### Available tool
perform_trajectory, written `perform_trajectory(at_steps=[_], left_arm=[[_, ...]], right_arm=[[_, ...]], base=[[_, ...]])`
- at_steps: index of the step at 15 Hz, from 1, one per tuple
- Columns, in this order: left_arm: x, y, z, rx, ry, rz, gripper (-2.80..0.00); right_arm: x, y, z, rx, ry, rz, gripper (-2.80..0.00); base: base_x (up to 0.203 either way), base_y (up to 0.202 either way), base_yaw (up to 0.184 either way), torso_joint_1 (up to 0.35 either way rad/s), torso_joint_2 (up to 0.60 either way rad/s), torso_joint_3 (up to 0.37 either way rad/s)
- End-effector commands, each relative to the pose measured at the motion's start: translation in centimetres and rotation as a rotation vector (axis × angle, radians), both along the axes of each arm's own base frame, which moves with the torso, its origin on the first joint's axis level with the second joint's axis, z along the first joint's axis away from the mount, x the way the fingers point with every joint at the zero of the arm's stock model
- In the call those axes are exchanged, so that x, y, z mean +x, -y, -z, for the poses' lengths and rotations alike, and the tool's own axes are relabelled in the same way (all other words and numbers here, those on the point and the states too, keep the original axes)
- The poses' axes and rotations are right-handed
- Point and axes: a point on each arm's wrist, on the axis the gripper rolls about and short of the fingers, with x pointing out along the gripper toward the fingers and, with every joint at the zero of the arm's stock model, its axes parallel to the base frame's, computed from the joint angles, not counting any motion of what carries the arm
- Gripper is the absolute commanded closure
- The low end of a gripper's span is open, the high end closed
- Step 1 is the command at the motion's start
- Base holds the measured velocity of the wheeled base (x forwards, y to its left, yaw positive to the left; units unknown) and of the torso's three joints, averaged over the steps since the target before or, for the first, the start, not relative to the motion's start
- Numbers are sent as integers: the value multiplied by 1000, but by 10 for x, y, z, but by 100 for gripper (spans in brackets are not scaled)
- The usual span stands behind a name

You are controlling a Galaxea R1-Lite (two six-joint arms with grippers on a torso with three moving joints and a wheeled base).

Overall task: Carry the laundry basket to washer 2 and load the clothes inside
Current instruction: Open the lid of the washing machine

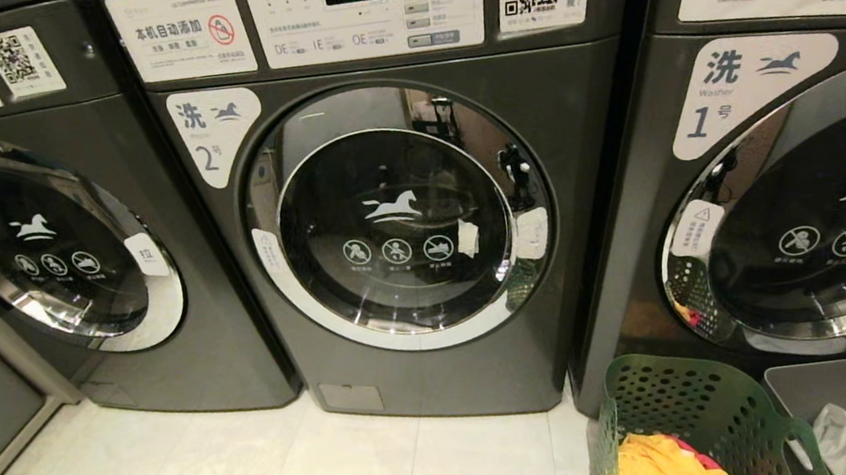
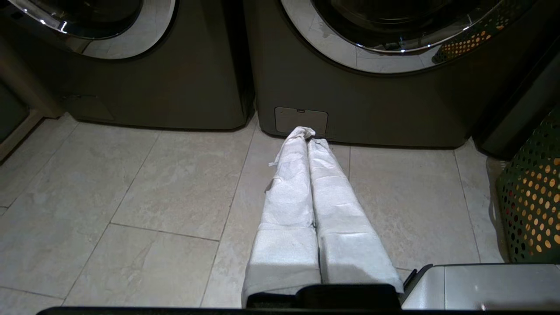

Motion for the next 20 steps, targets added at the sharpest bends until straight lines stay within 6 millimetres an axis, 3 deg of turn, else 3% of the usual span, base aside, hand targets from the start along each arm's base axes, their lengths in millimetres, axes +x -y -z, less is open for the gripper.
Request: perform_trajectory(at_steps=[1,11,17,20], left_arm=[[0,0,0,2,-4,0,0],[0,0,0,-6,-2,-1,0],[0,0,0,-7,-2,-1,0],[0,0,0,-7,-2,-1,0]], right_arm=[[0,0,0,0,-4,1,0],[0,0,0,2,-2,2,0],[0,0,0,2,-2,2,0],[0,0,0,2,-3,2,0]], base=[[0,0,0,7,7,203],[0,0,0,1,1,24],[-169,0,0,4,5,6],[-30,0,1,0,0,2]])
